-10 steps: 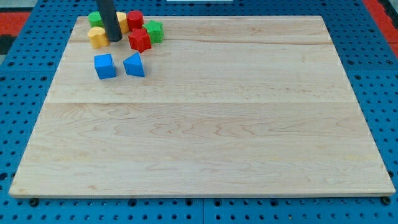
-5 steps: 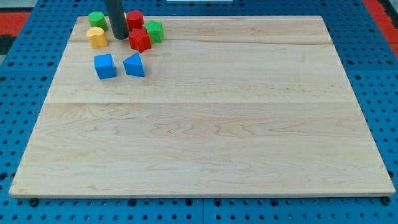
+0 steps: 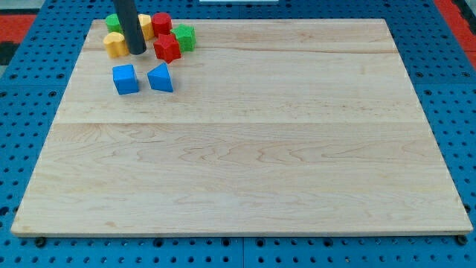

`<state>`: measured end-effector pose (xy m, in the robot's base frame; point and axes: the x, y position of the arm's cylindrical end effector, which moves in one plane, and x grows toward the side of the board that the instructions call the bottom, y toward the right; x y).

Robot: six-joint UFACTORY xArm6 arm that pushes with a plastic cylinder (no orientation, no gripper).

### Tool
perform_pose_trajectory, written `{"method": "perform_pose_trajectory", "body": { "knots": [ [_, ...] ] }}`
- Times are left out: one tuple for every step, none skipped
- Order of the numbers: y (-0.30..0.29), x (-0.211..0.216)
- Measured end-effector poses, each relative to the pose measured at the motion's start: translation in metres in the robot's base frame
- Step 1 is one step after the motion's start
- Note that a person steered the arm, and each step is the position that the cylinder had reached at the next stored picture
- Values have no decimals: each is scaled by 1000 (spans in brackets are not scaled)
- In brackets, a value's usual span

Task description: Push yellow heart below green circle

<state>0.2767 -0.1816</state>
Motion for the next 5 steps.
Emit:
{"method": "perform_pose_trajectory", "body": {
  "knots": [
    [-7,-8],
    [-7,-30],
    [-13,-45],
    [-29,-45],
    [-29,-39]
  ]
}}
